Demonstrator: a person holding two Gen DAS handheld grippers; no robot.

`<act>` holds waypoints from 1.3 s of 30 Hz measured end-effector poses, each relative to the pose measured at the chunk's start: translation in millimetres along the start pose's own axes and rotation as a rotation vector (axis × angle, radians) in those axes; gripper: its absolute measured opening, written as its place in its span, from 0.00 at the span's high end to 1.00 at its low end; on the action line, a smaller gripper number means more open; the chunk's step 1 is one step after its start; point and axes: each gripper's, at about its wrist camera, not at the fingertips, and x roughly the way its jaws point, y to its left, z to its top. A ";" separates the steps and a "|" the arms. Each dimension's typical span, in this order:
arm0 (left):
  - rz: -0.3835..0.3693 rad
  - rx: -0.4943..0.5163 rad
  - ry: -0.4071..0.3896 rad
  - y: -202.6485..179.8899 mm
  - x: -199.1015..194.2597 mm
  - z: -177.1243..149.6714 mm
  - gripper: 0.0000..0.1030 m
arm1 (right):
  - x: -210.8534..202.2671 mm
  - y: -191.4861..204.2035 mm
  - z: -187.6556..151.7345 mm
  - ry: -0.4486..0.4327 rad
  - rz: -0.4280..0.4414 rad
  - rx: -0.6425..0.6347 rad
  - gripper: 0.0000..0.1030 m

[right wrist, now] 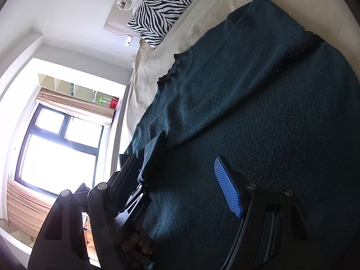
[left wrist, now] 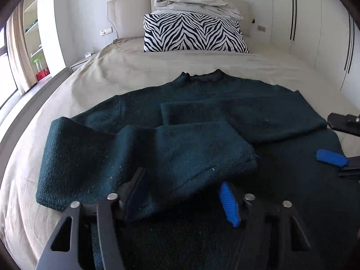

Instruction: Fold small clothes

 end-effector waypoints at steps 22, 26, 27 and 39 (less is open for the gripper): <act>-0.088 -0.359 -0.039 94.7 -51.5 -76.7 0.26 | 142.4 88.7 -8.5 0.243 -0.199 -0.225 0.92; -0.088 -0.411 -0.044 105.9 -51.8 -83.8 0.27 | 116.2 106.9 8.2 0.162 -0.189 -0.287 0.93; -0.094 -0.424 -0.041 108.3 -50.8 -84.7 0.27 | 108.9 111.0 14.9 0.145 -0.188 -0.304 0.93; -0.085 -0.427 -0.027 108.7 -49.2 -83.2 0.27 | 56.4 59.4 94.7 0.061 -0.330 -0.274 0.93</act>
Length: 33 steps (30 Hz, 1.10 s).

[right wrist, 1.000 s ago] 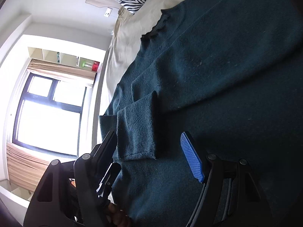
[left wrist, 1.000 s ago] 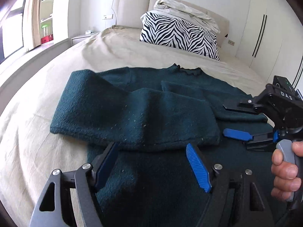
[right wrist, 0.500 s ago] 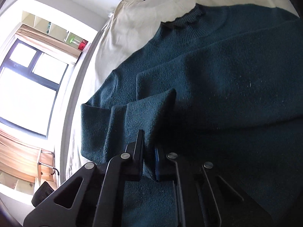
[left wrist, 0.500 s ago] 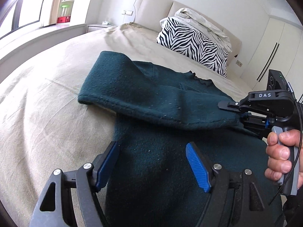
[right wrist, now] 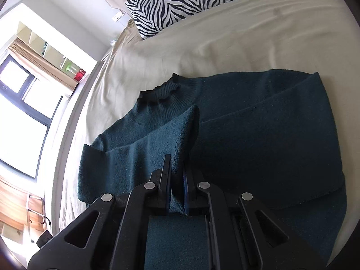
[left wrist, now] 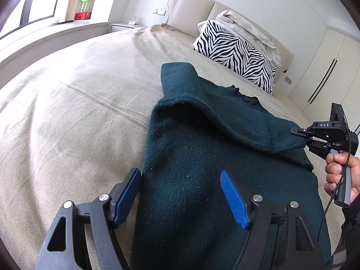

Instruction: Fold small clothes

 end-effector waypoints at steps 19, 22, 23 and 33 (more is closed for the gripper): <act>0.056 0.038 0.023 -8.5 12.1 -0.9 0.28 | 5.9 -9.0 1.2 -0.058 -0.092 -0.072 0.93; 0.059 0.040 0.023 -9.6 11.9 -1.6 0.28 | 17.1 -32.9 -1.1 -0.034 -0.121 0.006 0.93; 0.059 0.040 0.022 -9.9 12.0 -1.7 0.28 | 16.5 -41.2 -3.0 -0.038 -0.104 0.044 0.93; 0.026 -0.001 -0.037 -18.7 -9.5 24.7 0.29 | 25.9 -48.3 -3.2 -0.007 -0.083 0.067 0.91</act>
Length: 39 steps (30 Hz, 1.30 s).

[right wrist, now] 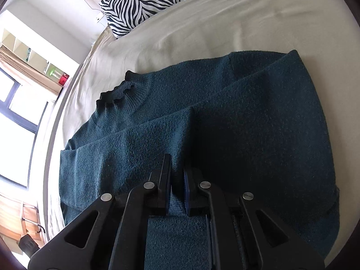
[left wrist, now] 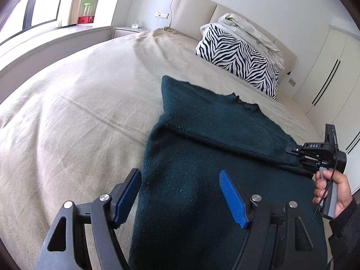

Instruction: Fold small clothes

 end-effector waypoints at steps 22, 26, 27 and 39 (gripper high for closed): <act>-0.064 -0.014 0.113 25.6 158.1 96.7 0.94 | 31.7 26.4 -21.7 -0.002 0.453 0.055 0.40; 0.006 0.043 0.094 15.2 149.8 96.9 0.94 | 23.9 26.5 -16.4 0.000 0.461 0.094 0.39; 0.018 0.058 0.089 13.1 148.5 95.6 0.94 | 16.5 26.9 -13.9 -0.021 0.475 0.089 0.38; 0.012 0.066 0.098 21.7 123.7 80.4 0.87 | 2.5 -2.2 -15.8 -0.021 0.328 0.071 0.40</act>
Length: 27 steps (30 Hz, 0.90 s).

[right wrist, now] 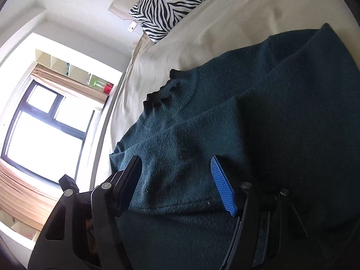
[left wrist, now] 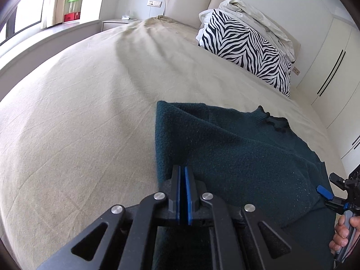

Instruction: Fold small clothes

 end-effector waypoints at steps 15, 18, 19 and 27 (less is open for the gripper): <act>0.005 0.028 0.011 -2.1 -151.0 -123.6 0.33 | -168.3 -35.5 -147.8 -0.069 -0.150 0.062 0.39; -0.004 0.021 0.057 0.8 -166.5 -150.5 0.32 | -191.5 -38.7 -176.2 -0.060 -0.190 0.045 0.39; -0.005 0.012 0.073 2.6 -171.2 -158.2 0.32 | -199.2 -40.2 -183.7 -0.062 -0.203 0.046 0.39; -0.095 -0.025 0.218 6.9 -191.6 -214.0 0.32 | -258.6 -60.4 -232.1 -0.076 -0.272 0.080 0.39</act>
